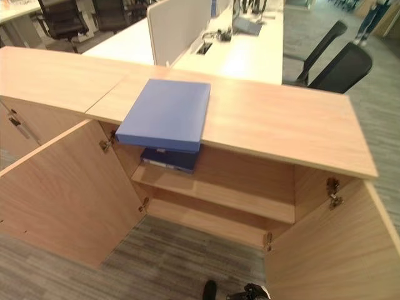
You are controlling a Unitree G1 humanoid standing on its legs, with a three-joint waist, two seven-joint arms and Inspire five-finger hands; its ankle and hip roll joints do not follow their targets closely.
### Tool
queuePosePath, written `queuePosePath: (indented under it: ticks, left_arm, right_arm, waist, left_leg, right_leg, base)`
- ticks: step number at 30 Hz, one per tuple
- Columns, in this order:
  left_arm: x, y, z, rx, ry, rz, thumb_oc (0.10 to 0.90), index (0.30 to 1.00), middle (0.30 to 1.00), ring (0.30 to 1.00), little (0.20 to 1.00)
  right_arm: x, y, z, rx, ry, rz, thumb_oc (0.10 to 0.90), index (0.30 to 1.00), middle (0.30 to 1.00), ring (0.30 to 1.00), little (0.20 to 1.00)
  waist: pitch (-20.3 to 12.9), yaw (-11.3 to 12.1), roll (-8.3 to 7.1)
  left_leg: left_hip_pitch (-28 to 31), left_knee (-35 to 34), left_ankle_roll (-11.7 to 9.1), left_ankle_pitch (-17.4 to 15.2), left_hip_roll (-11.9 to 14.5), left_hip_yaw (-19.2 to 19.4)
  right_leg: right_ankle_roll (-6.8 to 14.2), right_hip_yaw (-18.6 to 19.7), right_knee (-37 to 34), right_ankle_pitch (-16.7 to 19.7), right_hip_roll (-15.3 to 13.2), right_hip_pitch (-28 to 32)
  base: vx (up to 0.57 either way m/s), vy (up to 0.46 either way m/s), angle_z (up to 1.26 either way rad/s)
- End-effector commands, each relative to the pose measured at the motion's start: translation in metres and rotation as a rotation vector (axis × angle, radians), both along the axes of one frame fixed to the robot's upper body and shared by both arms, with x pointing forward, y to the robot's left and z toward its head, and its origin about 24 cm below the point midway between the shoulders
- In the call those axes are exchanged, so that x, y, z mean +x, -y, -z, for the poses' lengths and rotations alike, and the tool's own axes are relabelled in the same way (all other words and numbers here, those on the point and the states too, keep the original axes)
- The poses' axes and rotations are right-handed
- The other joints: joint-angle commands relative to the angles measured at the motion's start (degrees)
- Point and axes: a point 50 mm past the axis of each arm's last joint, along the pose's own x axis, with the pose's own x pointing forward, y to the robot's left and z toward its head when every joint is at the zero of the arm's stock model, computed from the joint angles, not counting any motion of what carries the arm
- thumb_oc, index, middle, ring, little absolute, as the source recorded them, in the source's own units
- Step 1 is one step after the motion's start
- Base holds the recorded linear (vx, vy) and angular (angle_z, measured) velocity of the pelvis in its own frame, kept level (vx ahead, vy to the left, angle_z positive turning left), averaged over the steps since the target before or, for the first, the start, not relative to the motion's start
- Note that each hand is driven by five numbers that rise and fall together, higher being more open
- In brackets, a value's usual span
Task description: Put the empty folder in the office cabinet
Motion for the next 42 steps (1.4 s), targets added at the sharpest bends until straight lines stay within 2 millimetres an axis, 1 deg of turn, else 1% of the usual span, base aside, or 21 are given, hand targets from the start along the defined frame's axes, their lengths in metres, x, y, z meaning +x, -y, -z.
queuePosePath:
  ticks: [1,3,4,5,6,7,9,10,12,13,14,17,18,19,22,24,25,28,32,36,42]
  left_arm:
    - [0.092,0.011,-0.04,-0.161,0.52,-0.184,0.8,0.9,0.9,0.9,0.9]
    - [0.11,0.012,-0.077,-0.23,0.742,-0.148,0.8,0.9,0.9,0.9,0.9]
    - [0.119,0.006,-0.119,-0.251,0.936,-0.099,0.8,0.9,0.9,0.9,0.9]
    - [0.122,0.002,-0.144,-0.256,1.045,-0.084,0.8,0.9,0.9,0.9,0.9]
    - [0.126,-0.011,-0.183,-0.121,1.202,-0.031,0.8,0.9,0.9,0.9,0.9]
    - [0.127,-0.023,-0.211,0.088,1.29,0.015,0.8,0.9,0.9,0.9,0.9]
    - [0.128,-0.036,-0.228,0.281,1.347,-0.036,0.8,0.9,0.9,0.9,0.9]
    - [0.128,-0.037,-0.234,0.314,1.371,-0.066,0.8,0.9,0.9,0.9,0.9]
    - [0.127,-0.044,-0.249,0.474,1.414,-0.08,0.8,0.9,0.9,0.9,0.9]
    - [0.127,-0.055,-0.277,0.75,1.474,-0.067,0.8,0.9,0.9,0.9,0.9]
    - [0.127,-0.054,-0.277,0.754,1.474,-0.067,0.8,0.9,0.9,0.9,0.9]
    - [0.13,-0.06,-0.301,0.97,1.514,-0.029,0.8,0.9,0.9,0.9,0.9]
    - [0.136,-0.059,-0.317,1.078,1.56,-0.005,0.8,0.9,0.9,0.9,0.9]
    - [0.136,-0.059,-0.317,1.08,1.56,-0.005,0.8,0.9,0.9,0.9,0.9]
    - [0.14,-0.056,-0.337,1.202,1.624,0.043,0.8,0.9,0.9,0.9,0.9]
    - [0.152,-0.047,-0.352,1.271,1.658,0.214,0.8,0.9,0.9,0.9,0.9]
    - [0.153,-0.046,-0.352,1.272,1.659,0.216,0.8,0.9,0.9,0.9,0.9]
    - [0.165,-0.033,-0.361,1.272,1.685,0.41,0.8,0.9,0.9,0.9,0.9]
    - [0.174,-0.014,-0.363,1.231,1.704,0.613,0.8,0.9,0.9,0.9,0.9]
    - [0.175,0.004,-0.365,1.205,1.731,0.792,0.8,0.9,0.9,0.9,0.9]
    - [0.177,0.02,-0.358,1.078,1.738,0.903,0.8,0.9,0.9,0.9,0.9]
  right_arm:
    - [0.01,0.02,-0.008,-0.052,0.036,-0.017,0.8,0.9,0.9,0.9,0.9]
    - [0.008,0.021,-0.008,-0.055,0.028,-0.043,0.8,0.9,0.9,0.9,0.9]
    - [0.004,0.024,-0.007,-0.058,0.006,-0.065,0.8,0.9,0.9,0.9,0.9]
    - [-0.001,0.024,-0.006,-0.059,-0.013,-0.073,0.8,0.9,0.9,0.9,0.9]
    - [-0.012,0.02,-0.002,-0.045,-0.043,-0.061,0.8,0.9,0.9,0.9,0.9]
    - [-0.021,0.013,0.001,-0.023,-0.055,-0.052,0.8,0.9,0.9,0.9,0.9]
    - [-0.03,0.007,0.004,-0.006,-0.064,-0.034,0.8,0.9,0.9,0.9,0.9]
    - [-0.032,0.005,0.004,-0.004,-0.069,-0.032,0.8,0.9,0.9,0.9,0.9]
    - [-0.037,0.002,0.006,-0.002,-0.079,-0.008,0.8,0.9,0.9,0.9,0.9]
    - [-0.041,-0.003,0.007,-0.001,-0.083,-0.001,0.8,0.9,0.9,0.9,0.9]
    - [-0.041,-0.003,0.008,0.0,-0.082,-0.001,0.8,0.9,0.9,0.9,0.9]
    - [-0.042,-0.005,0.008,-0.007,-0.087,-0.015,0.8,0.9,0.9,0.9,0.9]
    - [-0.043,-0.006,0.008,-0.018,-0.094,-0.028,0.8,0.9,0.9,0.9,0.9]
    - [-0.042,-0.007,0.008,-0.017,-0.093,-0.028,0.8,0.9,0.9,0.9,0.9]
    - [-0.044,-0.008,0.009,-0.025,-0.111,-0.051,0.8,0.9,0.9,0.9,0.9]
    - [-0.044,-0.005,0.009,-0.042,-0.126,-0.079,0.8,0.9,0.9,0.9,0.9]
    - [-0.043,-0.006,0.009,-0.041,-0.125,-0.078,0.8,0.9,0.9,0.9,0.9]
    - [-0.04,-0.004,0.009,-0.046,-0.134,-0.1,0.8,0.9,0.9,0.9,0.9]
    - [-0.038,0.0,0.008,-0.049,-0.14,-0.113,0.8,0.9,0.9,0.9,0.9]
    - [-0.04,0.003,0.008,-0.052,-0.145,-0.121,0.8,0.9,0.9,0.9,0.9]
    - [-0.043,0.006,0.007,-0.066,-0.156,-0.12,0.8,0.9,0.9,0.9,0.9]
  waist:
    - [1.51,0.63,2.64]
    - [1.12,0.93,2.67]
    - [1.07,1.22,2.79]
    - [1.07,1.43,2.78]
    - [1.13,1.9,2.65]
    - [1.0,2.19,2.24]
    - [0.7,2.47,1.72]
    - [0.72,2.49,1.61]
    - [0.44,2.71,1.3]
    - [0.11,2.82,1.17]
    - [0.16,2.8,1.11]
    - [-0.15,2.8,0.96]
    - [-0.31,2.72,0.93]
    - [-0.27,2.74,0.88]
    - [-0.89,2.46,1.05]
    - [-1.54,1.91,1.42]
    - [-1.51,2.0,1.35]
    - [-2.03,1.46,1.62]
    - [-2.5,0.64,1.89]
    - [-3.08,-0.02,1.77]
    - [-3.57,-0.56,1.39]
  left_leg:
    - [-2.89,-0.79,0.96,-0.46,-2.96,-2.98]
    - [-2.48,-0.79,0.82,-0.72,-2.69,-3.04]
    - [-2.17,-0.79,0.75,-0.73,-2.44,-3.01]
    - [-1.98,-0.79,0.72,-0.76,-2.34,-3.06]
    - [-1.32,-0.79,0.64,-1.14,-2.12,-3.19]
    - [-0.92,-0.79,0.47,-1.4,-1.88,-3.44]
    - [-0.97,-0.79,0.3,-1.34,-1.82,-3.78]
    - [-0.88,-0.79,0.25,-1.39,-1.76,-3.89]
    - [-0.55,-0.79,0.04,-1.66,-1.62,-4.05]
    - [-0.26,-0.79,-0.31,-1.91,-1.58,-4.14]
    - [-0.24,-0.79,-0.32,-1.92,-1.58,-4.15]
    - [0.03,-0.79,-0.47,-2.06,-1.49,-4.04]
    - [0.14,-0.79,-0.58,-2.1,-1.43,-3.86]
    - [0.14,-0.79,-0.59,-2.11,-1.43,-3.85]
    - [0.35,-0.79,-0.73,-2.35,-1.42,-3.55]
    - [0.56,-0.79,-0.82,-2.57,-1.46,-3.17]
    - [0.56,-0.79,-0.82,-2.58,-1.45,-3.16]
    - [0.81,-0.79,-0.76,-2.82,-1.58,-2.68]
    - [1.09,-0.79,-0.66,-3.13,-1.72,-2.13]
    - [1.31,-0.79,-0.55,-3.5,-1.71,-1.54]
    - [1.51,-0.79,-0.49,-3.7,-1.58,-1.03]
  right_leg:
    - [4.89,2.06,0.46,-7.56,-0.31,2.5]
    - [4.92,1.96,0.46,-8.02,-0.29,3.16]
    - [4.89,1.95,0.46,-8.27,-0.21,3.56]
    - [4.87,1.96,0.46,-8.44,-0.14,3.89]
    - [4.73,2.15,0.46,-8.85,0.06,4.67]
    - [4.55,2.18,0.46,-9.4,0.28,5.25]
    - [4.4,2.0,0.46,-9.7,0.33,5.31]
    - [4.37,1.81,0.46,-9.82,0.31,5.47]
    - [4.3,1.5,0.46,-10.22,0.39,5.87]
    - [4.32,1.4,0.46,-10.51,0.43,6.39]
    - [4.31,1.39,0.46,-10.53,0.43,6.42]
    - [4.35,1.49,0.46,-10.58,0.5,6.66]
    - [4.35,1.5,0.46,-10.53,0.51,6.77]
    - [4.35,1.5,0.46,-10.53,0.51,6.77]
    - [4.46,1.72,0.46,-10.54,0.49,6.92]
    - [4.58,1.98,0.46,-10.35,0.46,7.07]
    - [4.59,1.99,0.46,-10.36,0.46,7.06]
    - [4.65,2.28,0.46,-10.14,0.49,7.21]
    - [4.66,2.81,0.46,-9.8,0.56,7.36]
    - [4.8,3.38,0.46,-9.49,0.66,7.35]
    - [4.9,3.89,0.46,-9.47,0.85,7.49]
  base:
    - [0.1,-0.048,0.15]
    - [0.08,-0.033,0.01]
    - [0.05,-0.022,0.0]
    - [0.05,-0.034,-0.03]
    - [0.06,-0.052,-0.06]
    - [0.05,-0.059,-0.05]
    - [0.02,-0.053,0.02]
    - [0.02,-0.045,-0.01]
    - [0.04,-0.048,0.01]
    - [0.04,-0.04,0.08]
    - [0.03,-0.035,0.12]
    - [0.0,-0.026,0.07]
    - [0.0,0.0,0.0]
    - [0.0,0.0,0.0]
    - [0.0,0.0,0.0]
    - [0.0,0.002,-0.02]
    - [0.0,0.006,-0.05]
    - [0.0,0.008,-0.05]
    - [0.0,0.012,-0.07]
    - [0.0,0.005,-0.13]
    - [0.0,-0.001,-0.05]
